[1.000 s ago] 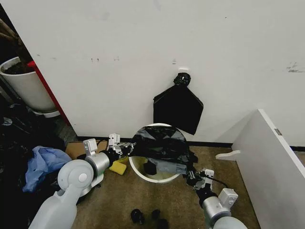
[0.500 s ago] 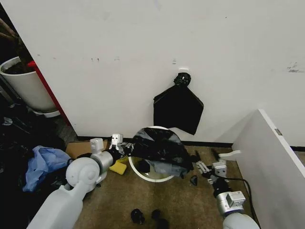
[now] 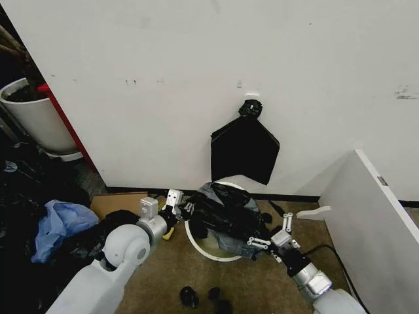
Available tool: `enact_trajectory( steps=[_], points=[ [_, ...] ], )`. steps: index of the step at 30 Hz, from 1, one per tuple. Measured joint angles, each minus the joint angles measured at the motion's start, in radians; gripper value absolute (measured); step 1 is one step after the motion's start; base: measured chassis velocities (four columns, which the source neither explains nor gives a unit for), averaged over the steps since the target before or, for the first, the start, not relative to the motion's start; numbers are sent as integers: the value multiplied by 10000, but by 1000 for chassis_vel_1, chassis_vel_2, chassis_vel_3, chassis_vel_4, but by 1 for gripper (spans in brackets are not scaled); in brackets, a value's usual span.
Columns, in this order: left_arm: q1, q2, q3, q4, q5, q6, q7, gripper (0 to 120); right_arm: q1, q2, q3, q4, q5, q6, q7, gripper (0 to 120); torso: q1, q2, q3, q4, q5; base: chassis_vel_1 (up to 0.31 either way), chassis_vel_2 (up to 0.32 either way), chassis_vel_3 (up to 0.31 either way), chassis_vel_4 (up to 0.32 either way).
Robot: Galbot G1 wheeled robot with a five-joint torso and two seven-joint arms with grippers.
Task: Place the garbage bag over the trash bin.
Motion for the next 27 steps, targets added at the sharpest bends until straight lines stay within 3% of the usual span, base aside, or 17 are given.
enact_trajectory(
  steps=[9, 16, 23, 27],
  points=[
    [459, -24, 24, -423, 155, -59, 77, 5, 347, -72, 110, -135, -851, -391, 0, 51, 0, 0, 0, 1, 1, 0, 0, 0, 0],
    [639, -92, -4, -578, 129, -6, 44, 5, 295, 64, 607, -336, -1156, 450, -533, 25, 0, 0, 0, 0, 0, 0, 0, 0, 0],
    [869, 70, -105, -770, 133, 27, 42, 5, 294, 219, 844, -364, -81, 994, -1401, 0, 0, 0, 0, 0, 0, 0, 0, 0, 0],
    [974, 196, -179, -905, 140, 99, 83, 5, 354, 198, 1012, -449, 1086, 1114, -2312, 0, 0, 0, 0, -1, 0, 0, 0, 0, 0]
  ],
)
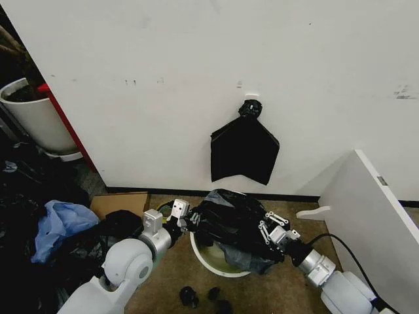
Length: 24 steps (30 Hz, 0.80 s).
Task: Place the garbage bag over the trash bin.
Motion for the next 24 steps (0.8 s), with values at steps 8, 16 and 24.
enact_trajectory(
  steps=[8, 16, 24],
  points=[
    [506, 400, -36, -183, 654, -69, 569, 5, 331, -197, 146, -105, 3895, -936, -1322, 0, 0, 0, 0, 0, 0, 0, 0, 0, 0],
    [849, 795, -532, 58, 1867, -1816, 2851, 5, 647, -387, 256, -198, 6366, -3201, -43, 0, 0, 0, 0, 1, 0, 0, 0, 0, 0],
    [637, 623, -914, 483, 1368, -3139, 4432, 5, 840, -223, 166, -446, 7156, -4730, 1537, 0, 0, 0, 0, 1, 0, 0, 0, 0, 0]
  ],
)
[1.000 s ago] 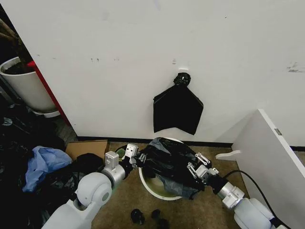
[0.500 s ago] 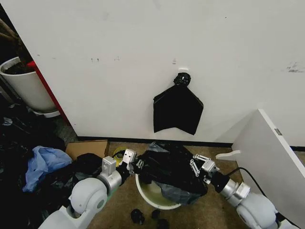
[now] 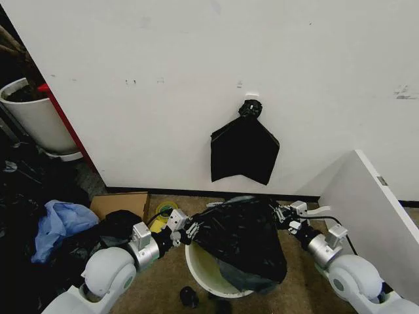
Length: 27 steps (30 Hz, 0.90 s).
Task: Place the garbage bag over the trash bin.
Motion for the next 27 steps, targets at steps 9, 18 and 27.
enact_trajectory(
  steps=[9, 18, 27],
  points=[
    [-793, -404, -283, 568, -1616, 362, -1062, 5, -68, 245, -180, -1385, -493, 2717, -2232, 0, 0, 0, 0, -1, 2, 0, 0, 0, 0],
    [-1321, -771, -54, 1295, -1802, 669, -1952, 5, -89, 565, -554, -870, -188, 3025, 770, 31, 0, 0, 0, 0, -1, 0, 0, 0, 0],
    [-1640, -872, 100, 1671, -1777, 814, -2527, 5, -258, 736, -562, -213, -390, 1624, 5178, 63, 0, 2, 0, 0, 1, 0, 0, 0, 0]
  ],
)
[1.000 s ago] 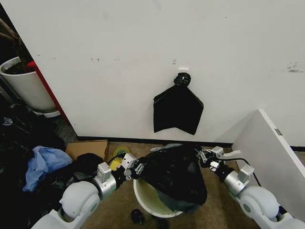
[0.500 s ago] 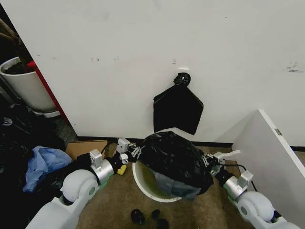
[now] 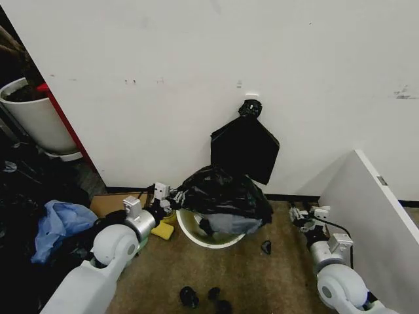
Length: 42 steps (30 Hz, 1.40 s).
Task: Place the garbage bag over the trash bin.
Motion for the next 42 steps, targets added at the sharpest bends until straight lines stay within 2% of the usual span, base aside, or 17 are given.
enact_trajectory(
  steps=[1, 3, 4, 6, 9, 10, 12, 14, 16, 19, 24, 26, 29, 33, 35, 41, 42],
  points=[
    [0, 0, 0, 0, 0, 0, 0, 5, 0, 0, 0, 0, 0, 0, 0, 63, 0, 0, 0, 0, 0, 0, 0, 0, 0],
    [-64, -4, 30, 36, -15, 2, -46, 5, -76, 29, 26, 67, -119, 319, -191, 72, 0, 0, 0, -1, -1, 0, 0, 0, 0],
    [-162, -16, 56, 63, -97, 13, -318, 5, -346, 44, 119, 292, -528, 1053, -1321, 78, 0, 0, 0, -2, -1, 0, 0, 0, 0],
    [-223, -27, 90, 64, -224, 14, -617, 5, -691, 36, 132, 533, -1267, 1769, -2581, 84, 0, 0, 0, 0, -1, 0, 0, 0, 0],
    [-291, -42, 135, 16, -323, 22, -840, 5, -1338, 17, 20, 891, -3685, 2497, -3921, 95, 0, 0, 0, 0, -1, 0, 0, 0, 0],
    [-291, -42, 135, 16, -323, 22, -840, 5, -1338, 17, 20, 891, -3685, 2497, -3921, 95, 0, 0, 0, 0, -1, 0, 0, 0, 0],
    [-326, -50, 182, -34, -330, 25, -856, 5, -1617, -10, -71, 1128, -5536, 2621, -4515, 100, -1, 0, -1, -4, -3, 0, 0, 0, 0],
    [-327, -49, 201, -55, -328, 27, -871, 5, -1649, -10, -19, 1248, -6712, 2634, -5180, 100, -1, 0, -1, -3, -2, 0, 0, 0, 0],
    [-301, -32, 199, -60, -317, 27, -905, 5, -1607, 9, 181, 1315, -7502, 2677, -6000, 99, -1, 0, 0, 0, -2, 0, 0, 0, 0],
    [-257, -1, 190, -69, -312, 27, -911, 5, -1596, 10, 314, 1354, -8017, 2730, -6444, 99, -1, -1, 0, 2, -3, 0, 0, 0, 0],
    [-191, 45, 162, -130, -313, 27, -906, 5, -1477, 73, 409, 1286, -9091, 2873, -6640, 81, -1, -1, 0, 0, -2, 0, 0, 0, 0],
    [-187, 43, 160, -137, -313, 27, -906, 5, -1456, 91, 409, 1262, -9166, 2875, -6623, 77, -1, -1, 0, 0, 0, 0, 0, 0, 0],
    [-145, 17, 157, -244, -313, 32, -912, 5, -1385, 162, 453, 1115, -9584, 2934, -6559, 64, -1, -1, 0, 0, 0, 0, 0, 0, 0],
    [-114, 7, 157, -337, -313, 61, -922, 5, -1361, 165, 532, 996, -9853, 3102, -6559, 52, -1, -2, 0, -1, -1, 0, 0, 0, 0],
    [-83, -3, 155, -434, -313, 103, -943, 5, -1318, 157, 596, 878, -10083, 3282, -6556, 41, -1, -3, 0, 0, 0, 0, 0, 0, 0],
    [-20, -10, 129, -541, -313, 138, -978, 5, -1230, 151, 596, 780, -10114, 3455, -6516, 24, -1, -3, 0, -1, -1, 0, 0, 0, 0],
    [6, -10, 109, -560, -313, 145, -1012, 5, -1183, 149, 577, 728, -10107, 3542, -6509, 18, -1, -3, 0, 0, -1, 0, 0, 0, 0]
  ],
)
